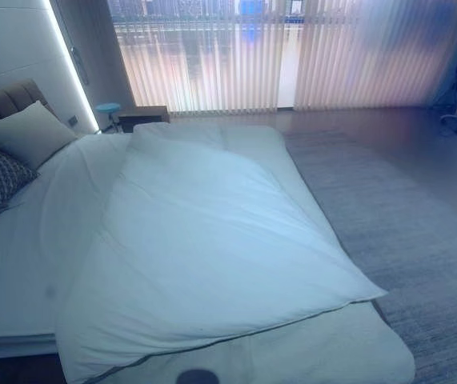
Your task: Make the bed
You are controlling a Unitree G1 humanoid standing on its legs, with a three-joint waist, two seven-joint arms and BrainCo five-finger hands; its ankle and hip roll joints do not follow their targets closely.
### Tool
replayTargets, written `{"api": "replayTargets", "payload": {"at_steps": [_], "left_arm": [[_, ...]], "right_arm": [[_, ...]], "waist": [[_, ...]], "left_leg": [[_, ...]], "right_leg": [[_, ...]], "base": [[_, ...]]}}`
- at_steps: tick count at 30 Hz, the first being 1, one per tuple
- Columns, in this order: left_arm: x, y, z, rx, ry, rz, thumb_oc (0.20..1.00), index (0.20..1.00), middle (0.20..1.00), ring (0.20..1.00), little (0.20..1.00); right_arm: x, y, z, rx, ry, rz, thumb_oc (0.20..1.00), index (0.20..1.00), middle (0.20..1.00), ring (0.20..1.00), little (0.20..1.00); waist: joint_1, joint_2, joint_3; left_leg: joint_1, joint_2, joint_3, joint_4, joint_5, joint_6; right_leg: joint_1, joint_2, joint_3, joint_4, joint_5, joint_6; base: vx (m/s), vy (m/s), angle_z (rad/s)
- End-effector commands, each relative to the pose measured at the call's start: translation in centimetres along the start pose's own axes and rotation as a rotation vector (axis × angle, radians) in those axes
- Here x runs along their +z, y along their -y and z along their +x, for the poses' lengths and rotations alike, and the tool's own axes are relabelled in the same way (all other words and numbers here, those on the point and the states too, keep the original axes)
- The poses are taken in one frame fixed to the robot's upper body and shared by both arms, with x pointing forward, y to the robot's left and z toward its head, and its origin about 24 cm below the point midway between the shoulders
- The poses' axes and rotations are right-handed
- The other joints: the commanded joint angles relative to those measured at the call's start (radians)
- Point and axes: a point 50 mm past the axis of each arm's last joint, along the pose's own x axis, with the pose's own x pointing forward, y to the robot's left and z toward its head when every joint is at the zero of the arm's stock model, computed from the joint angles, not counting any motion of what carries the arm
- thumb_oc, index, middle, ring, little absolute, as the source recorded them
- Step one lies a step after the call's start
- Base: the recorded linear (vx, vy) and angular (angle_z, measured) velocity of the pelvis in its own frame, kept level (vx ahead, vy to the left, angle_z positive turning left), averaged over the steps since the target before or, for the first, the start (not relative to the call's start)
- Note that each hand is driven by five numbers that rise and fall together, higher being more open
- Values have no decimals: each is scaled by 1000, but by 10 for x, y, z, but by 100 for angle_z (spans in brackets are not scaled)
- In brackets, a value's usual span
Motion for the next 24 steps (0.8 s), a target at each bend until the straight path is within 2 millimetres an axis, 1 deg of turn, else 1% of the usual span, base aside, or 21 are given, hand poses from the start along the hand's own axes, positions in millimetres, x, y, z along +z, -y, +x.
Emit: {"api": "replayTargets", "payload": {"at_steps": [1, 4, 5, 6, 8, 9, 10, 11, 12, 13, 15, 17, 20, 21, 22, 23, 24], "left_arm": [[12, 7, 5, -25, -15, -21, 1000, 1000, 1000, 1000, 1000], [20, 5, 5, -10, 21, -88, 1000, 1000, 1000, 1000, 1000], [32, 0, 6, 16, 84, -199, 1000, 1000, 1000, 1000, 1000], [32, 0, 6, 16, 84, -199, 1000, 1000, 1000, 1000, 1000], [46, -3, 6, 29, 152, -272, 1000, 1000, 1000, 1000, 1000], [54, -5, 5, 34, 192, -331, 1000, 1000, 1000, 1000, 1000], [67, -8, 5, 44, 251, -412, 1000, 1000, 1000, 1000, 1000], [77, -9, 4, 42, 287, -439, 1000, 1000, 1000, 1000, 1000], [91, -13, 2, 47, 340, -506, 1000, 1000, 1000, 1000, 1000], [102, -17, 1, 54, 372, -523, 1000, 1000, 1000, 1000, 1000], [118, -21, -2, 38, 426, -593, 1000, 1000, 1000, 1000, 1000], [133, -27, -5, 48, 479, -670, 1000, 1000, 1000, 1000, 1000], [166, -37, -15, 45, 606, -806, 1000, 1000, 1000, 1000, 1000], [168, -37, -15, 42, 609, -813, 1000, 1000, 1000, 1000, 1000], [174, -40, -18, 51, 633, -874, 1000, 1000, 1000, 1000, 1000], [190, -47, -25, 49, 711, -959, 1000, 1000, 1000, 1000, 1000], [190, -47, -25, 49, 711, -959, 1000, 1000, 1000, 1000, 1000]], "right_arm": [[8, -6, 3, 24, 7, -32, 1000, 1000, 1000, 1000, 1000], [12, -4, 3, 18, 21, -34, 1000, 1000, 1000, 1000, 1000], [18, -4, 4, 12, 49, -17, 1000, 1000, 1000, 1000, 1000], [18, -4, 4, 12, 49, -17, 1000, 1000, 1000, 1000, 1000], [26, -2, 4, 5, 83, 0, 1000, 1000, 1000, 1000, 1000], [30, -2, 4, 4, 102, 9, 1000, 1000, 1000, 1000, 1000], [40, -1, 5, -1, 137, 21, 1000, 1000, 1000, 1000, 1000], [46, 0, 5, -4, 161, 24, 1000, 1000, 1000, 1000, 1000], [56, 0, 5, -5, 197, 34, 1000, 1000, 1000, 1000, 1000], [65, 0, 5, -11, 224, 36, 1000, 1000, 1000, 1000, 1000], [74, 0, 5, -18, 261, 52, 1000, 1000, 1000, 1000, 1000], [79, 0, 4, -22, 277, 69, 1000, 1000, 1000, 1000, 1000], [91, 0, 4, -13, 309, 52, 1000, 1000, 1000, 1000, 1000], [92, 1, 3, -13, 314, 49, 1000, 1000, 1000, 1000, 1000], [95, 1, 3, -13, 322, 53, 1000, 1000, 1000, 1000, 1000], [106, -2, 1, 1, 367, 57, 1000, 1000, 1000, 1000, 1000], [106, -2, 1, 0, 367, 56, 1000, 1000, 1000, 1000, 1000]], "waist": [[-14, -28, 4], [-19, -27, 18], [-21, -30, 39], [-22, -30, 39], [-25, -35, 65], [-26, -38, 82], [-25, -41, 113], [-23, -43, 135], [-24, -48, 167], [-27, -51, 187], [-35, -62, 204], [-43, -71, 222], [-54, -78, 261], [-55, -78, 264], [-56, -77, 270], [-62, -80, 283], [-62, -79, 278]], "left_leg": [[-34, -43, 0, 2, -31, 28], [-50, -43, 2, 2, -27, 27], [-69, -43, 2, 2, -20, 25], [-69, -43, 1, 2, -20, 25], [-89, -41, 2, 2, -13, 23], [-99, -40, 2, 2, -8, 22], [-114, -38, 2, 2, 4, 22], [-124, -37, 3, 2, 14, 22], [-146, -36, 4, 6, 27, 22], [-171, -33, 5, 20, 27, 21], [-230, -31, 8, 71, 25, 16], [-296, -32, 6, 136, 16, 12], [-397, -38, -1, 252, -12, 8], [-416, -37, -3, 268, -15, 5], [-446, -34, 0, 294, -21, 3], [-497, -29, 3, 336, -32, 0], [-508, -28, 3, 344, -36, 0]], "right_leg": [[1, -39, -9, 10, -24, 83], [-17, -38, -8, 10, -18, 83], [-35, -36, -8, 10, -12, 82], [-35, -36, -8, 10, -12, 82], [-55, -31, -11, 10, -4, 79], [-65, -29, -15, 10, 2, 77], [-90, -25, -15, 30, -1, 74], [-111, -24, -16, 52, -5, 72], [-153, -20, -18, 96, -12, 69], [-188, -18, -20, 128, -17, 68], [-238, -14, -21, 167, -24, 67], [-276, -19, -31, 188, -25, 67], [-362, -16, -40, 275, -45, 65], [-379, -19, -41, 288, -48, 66], [-405, -24, -45, 312, -52, 66], [-462, -25, -40, 351, -56, 67], [-472, -25, -40, 357, -58, 67]], "base": [[0, 0, 0], [-40, -2, 0], [-73, -9, 0], [-93, -14, -2], [-91, -16, -4], [-156, -22, -2], [-183, -20, 0], [-241, -22, 0], [-236, -23, -1], [-214, -29, -4], [-144, -41, -10], [-138, -56, 9], [-130, -33, 10], [-89, -15, 2], [-115, 2, 1], [-102, 8, -1], [-103, 11, -1]]}}
